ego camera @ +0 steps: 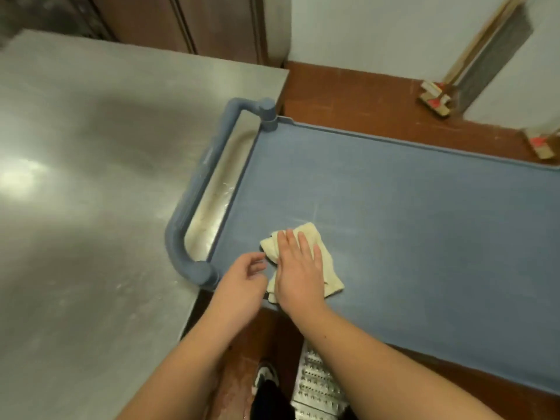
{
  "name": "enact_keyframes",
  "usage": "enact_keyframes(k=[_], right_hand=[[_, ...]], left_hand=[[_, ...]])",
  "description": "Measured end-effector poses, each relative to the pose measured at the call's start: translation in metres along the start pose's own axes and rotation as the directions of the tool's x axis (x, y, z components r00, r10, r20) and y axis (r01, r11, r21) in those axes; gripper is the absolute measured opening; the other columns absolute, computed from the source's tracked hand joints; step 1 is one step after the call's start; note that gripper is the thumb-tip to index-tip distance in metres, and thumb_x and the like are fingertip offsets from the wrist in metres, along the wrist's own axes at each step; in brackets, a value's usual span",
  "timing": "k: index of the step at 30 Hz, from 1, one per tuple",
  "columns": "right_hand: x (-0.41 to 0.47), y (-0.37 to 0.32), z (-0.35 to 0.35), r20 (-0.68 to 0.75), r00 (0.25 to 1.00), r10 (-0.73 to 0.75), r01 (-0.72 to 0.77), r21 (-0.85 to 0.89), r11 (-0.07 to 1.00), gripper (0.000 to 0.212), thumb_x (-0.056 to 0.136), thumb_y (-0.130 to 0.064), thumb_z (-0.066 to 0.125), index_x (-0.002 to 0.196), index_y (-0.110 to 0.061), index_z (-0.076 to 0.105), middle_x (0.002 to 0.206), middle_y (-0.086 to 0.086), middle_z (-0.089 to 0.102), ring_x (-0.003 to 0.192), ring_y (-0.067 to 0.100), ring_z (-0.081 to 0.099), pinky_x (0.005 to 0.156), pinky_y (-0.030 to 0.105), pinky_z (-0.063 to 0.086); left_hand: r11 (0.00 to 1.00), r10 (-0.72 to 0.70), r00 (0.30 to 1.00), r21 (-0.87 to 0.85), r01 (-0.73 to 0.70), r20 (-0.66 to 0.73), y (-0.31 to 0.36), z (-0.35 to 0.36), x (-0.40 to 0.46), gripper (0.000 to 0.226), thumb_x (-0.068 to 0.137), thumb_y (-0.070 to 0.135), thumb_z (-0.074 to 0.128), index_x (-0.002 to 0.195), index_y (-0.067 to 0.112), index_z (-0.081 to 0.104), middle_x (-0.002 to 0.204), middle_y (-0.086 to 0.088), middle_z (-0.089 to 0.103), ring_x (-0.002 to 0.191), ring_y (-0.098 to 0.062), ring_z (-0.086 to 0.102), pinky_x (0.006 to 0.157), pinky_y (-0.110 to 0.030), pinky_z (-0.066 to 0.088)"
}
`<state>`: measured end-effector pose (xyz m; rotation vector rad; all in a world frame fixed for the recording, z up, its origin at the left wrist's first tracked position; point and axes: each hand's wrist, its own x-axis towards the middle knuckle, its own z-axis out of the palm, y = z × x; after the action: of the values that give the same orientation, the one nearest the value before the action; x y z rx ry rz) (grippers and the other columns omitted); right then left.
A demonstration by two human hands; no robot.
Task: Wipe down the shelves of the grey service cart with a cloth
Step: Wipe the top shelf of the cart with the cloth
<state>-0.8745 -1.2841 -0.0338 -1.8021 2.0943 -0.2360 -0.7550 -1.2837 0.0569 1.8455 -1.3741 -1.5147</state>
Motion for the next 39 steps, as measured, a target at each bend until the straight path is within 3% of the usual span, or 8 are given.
enact_keyframes(k=[2,6,10,12,16,20,29,39], right_hand=[[0.01,-0.047,0.013,0.06,0.996,-0.072,0.073,-0.017,0.997,0.067,0.096,-0.022,0.041,0.157,-0.026,0.013,0.166,-0.005,0.01,0.153,0.019,0.003,0.123,0.044,0.003],[0.026,-0.098,0.028,0.101,0.984,-0.143,0.145,-0.013,0.989,0.067,0.098,-0.028,0.04,0.158,-0.026,0.01,0.167,-0.005,0.007,0.153,0.018,-0.001,0.123,0.044,0.0],[0.024,-0.098,0.024,0.125,0.967,-0.224,0.234,-0.068,0.97,0.069,0.09,-0.043,0.022,0.157,-0.03,0.012,0.166,-0.005,0.009,0.154,0.02,0.002,0.123,0.046,0.002],[0.023,-0.077,0.019,0.116,0.97,-0.216,0.224,-0.067,0.972,0.067,0.09,-0.041,0.03,0.156,-0.032,0.017,0.166,-0.005,0.012,0.153,0.02,0.006,0.123,0.047,0.004],[0.029,0.004,-0.004,-0.04,0.999,-0.011,0.008,-0.057,0.998,0.063,0.087,-0.03,0.054,0.148,-0.029,0.041,0.159,-0.003,0.036,0.148,0.021,0.03,0.118,0.047,0.022],[0.02,0.135,-0.045,-0.106,0.977,0.184,-0.187,-0.023,0.982,0.063,0.09,-0.029,0.051,0.15,-0.031,0.035,0.161,-0.005,0.029,0.15,0.019,0.023,0.12,0.045,0.016],[-0.058,0.42,-0.154,-0.237,0.794,0.56,-0.585,-0.048,0.809,0.061,0.095,-0.032,0.047,0.153,-0.028,0.03,0.162,-0.002,0.028,0.15,0.022,0.02,0.121,0.047,0.017],[-0.074,0.472,-0.166,-0.385,0.684,0.62,-0.657,0.046,0.753,0.05,0.099,-0.032,0.046,0.147,-0.02,0.039,0.154,0.008,0.041,0.145,0.028,0.032,0.117,0.044,0.031]], left_hand=[[0.996,-0.007,0.998,-0.087,0.002,-0.062,-0.007,-0.039,-0.004,0.037,0.087,-0.003,0.05,0.113,0.023,0.057,0.109,0.003,0.065,0.086,0.0,0.062,0.075,-0.021,0.05],[0.978,-0.004,0.995,-0.207,-0.017,-0.1,-0.016,-0.08,-0.007,0.034,0.086,-0.002,0.054,0.103,0.027,0.06,0.106,-0.001,0.067,0.091,-0.008,0.066,0.079,-0.032,0.053],[0.981,-0.008,0.996,-0.192,-0.01,-0.092,-0.016,-0.083,-0.004,0.033,0.086,-0.002,0.053,0.102,0.027,0.059,0.105,0.0,0.069,0.093,-0.013,0.067,0.079,-0.029,0.053],[0.987,-0.003,0.998,-0.163,-0.007,-0.063,-0.007,-0.066,-0.002,0.032,0.086,-0.002,0.055,0.103,0.025,0.058,0.107,0.0,0.069,0.093,-0.014,0.067,0.081,-0.029,0.053],[0.992,0.068,0.997,-0.101,-0.071,-0.028,0.018,-0.011,0.008,0.031,0.081,0.007,0.06,0.1,0.031,0.058,0.106,0.003,0.068,0.101,-0.014,0.065,0.095,-0.043,0.05],[0.994,0.101,0.993,-0.051,-0.098,0.068,0.055,0.075,0.015,0.035,0.085,0.0,0.058,0.099,0.032,0.057,0.109,0.003,0.067,0.102,-0.013,0.064,0.095,-0.045,0.05],[0.978,0.164,0.925,0.067,-0.198,0.342,0.145,0.296,0.004,0.035,0.089,0.003,0.054,0.118,0.024,0.054,0.113,0.009,0.062,0.096,-0.016,0.063,0.081,-0.03,0.052],[0.975,0.152,0.906,0.09,-0.203,0.396,0.162,0.347,0.026,0.036,0.088,0.002,0.053,0.116,0.024,0.056,0.115,0.007,0.062,0.098,-0.025,0.063,0.08,-0.036,0.053]])
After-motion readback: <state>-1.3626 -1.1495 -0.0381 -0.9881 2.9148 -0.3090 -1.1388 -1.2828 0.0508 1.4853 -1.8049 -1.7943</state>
